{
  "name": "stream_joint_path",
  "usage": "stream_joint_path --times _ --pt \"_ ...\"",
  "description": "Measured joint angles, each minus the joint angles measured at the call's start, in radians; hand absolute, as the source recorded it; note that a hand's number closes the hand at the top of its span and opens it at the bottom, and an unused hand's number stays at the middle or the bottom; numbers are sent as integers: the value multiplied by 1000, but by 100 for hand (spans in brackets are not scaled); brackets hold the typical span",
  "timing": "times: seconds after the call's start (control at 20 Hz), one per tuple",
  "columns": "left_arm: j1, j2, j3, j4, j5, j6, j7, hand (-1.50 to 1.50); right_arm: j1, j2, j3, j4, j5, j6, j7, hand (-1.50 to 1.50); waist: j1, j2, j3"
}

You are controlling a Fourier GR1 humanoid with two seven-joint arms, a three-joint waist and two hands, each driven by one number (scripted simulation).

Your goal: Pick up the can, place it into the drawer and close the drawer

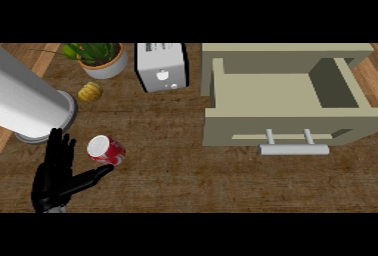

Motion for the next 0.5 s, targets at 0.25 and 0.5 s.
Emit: stream_joint_path --times 0.25,0.5 --pt "2 18 30 80 23 -34 -57 -150 -22 3 -16 -13 -9 2 27 -150 1 0 0" --pt "-38 22 50 213 35 -52 -128 -150 -12 25 -39 -37 -20 22 37 -150 -1 0 0"
